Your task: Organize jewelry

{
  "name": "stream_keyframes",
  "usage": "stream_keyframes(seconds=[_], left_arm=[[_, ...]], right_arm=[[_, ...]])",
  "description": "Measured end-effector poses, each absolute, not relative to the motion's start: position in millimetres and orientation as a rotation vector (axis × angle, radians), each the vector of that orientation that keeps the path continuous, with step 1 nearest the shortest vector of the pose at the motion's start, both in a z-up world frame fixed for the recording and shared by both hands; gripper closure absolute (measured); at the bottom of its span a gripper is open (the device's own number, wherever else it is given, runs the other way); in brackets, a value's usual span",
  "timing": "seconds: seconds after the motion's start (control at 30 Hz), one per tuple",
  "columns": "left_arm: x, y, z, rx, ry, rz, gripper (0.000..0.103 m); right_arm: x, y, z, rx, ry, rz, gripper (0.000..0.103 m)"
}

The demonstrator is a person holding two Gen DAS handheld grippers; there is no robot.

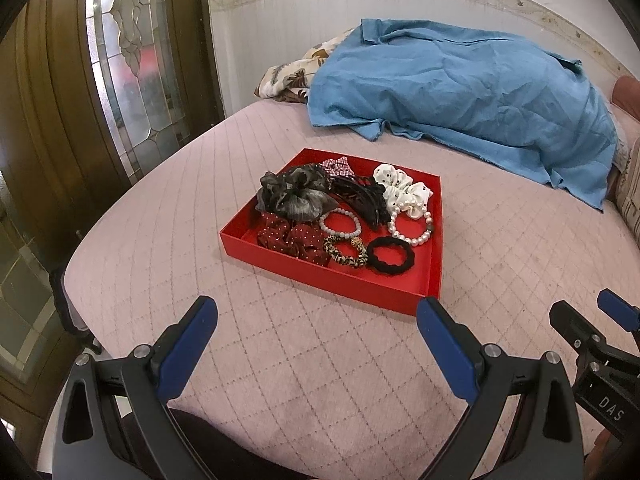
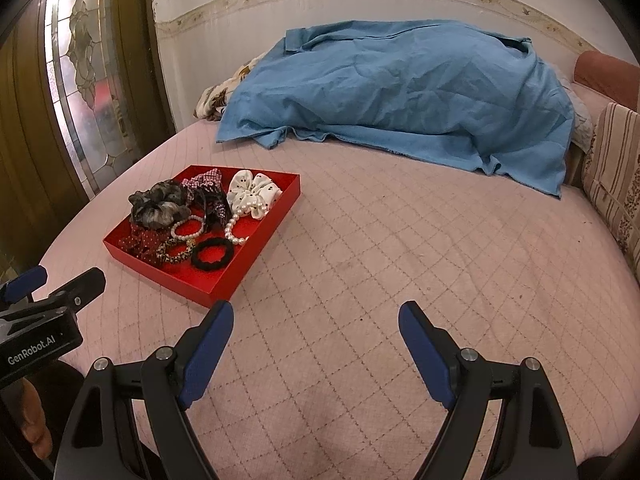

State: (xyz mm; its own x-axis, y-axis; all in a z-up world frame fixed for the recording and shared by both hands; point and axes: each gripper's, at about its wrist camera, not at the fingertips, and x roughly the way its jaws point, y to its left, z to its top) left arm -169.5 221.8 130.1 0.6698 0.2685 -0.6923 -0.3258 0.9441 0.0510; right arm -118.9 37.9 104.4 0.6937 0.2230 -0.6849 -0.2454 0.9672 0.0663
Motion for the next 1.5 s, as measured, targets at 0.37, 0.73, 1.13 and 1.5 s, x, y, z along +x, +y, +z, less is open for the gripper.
stream_keyframes(seconds=[0.37,0.73,1.13,1.5], left_arm=[[-166,224,125,-0.095,0.787,0.335,0.004],[-165,227,120,-0.107,0.804,0.338,0.004],[-163,231,113,-0.126,0.830,0.346,0.004],[-163,231,112,-0.122,0.832,0.346,0.004]], right_arm=[[-118,40,101,-0.037,0.772,0.267,0.015],[-118,46,97,-0.056,0.779,0.281,0.014],[-119,51,92,-0.077,0.789,0.298,0.014],[-120,54,89,-0.080,0.798,0.318,0.014]])
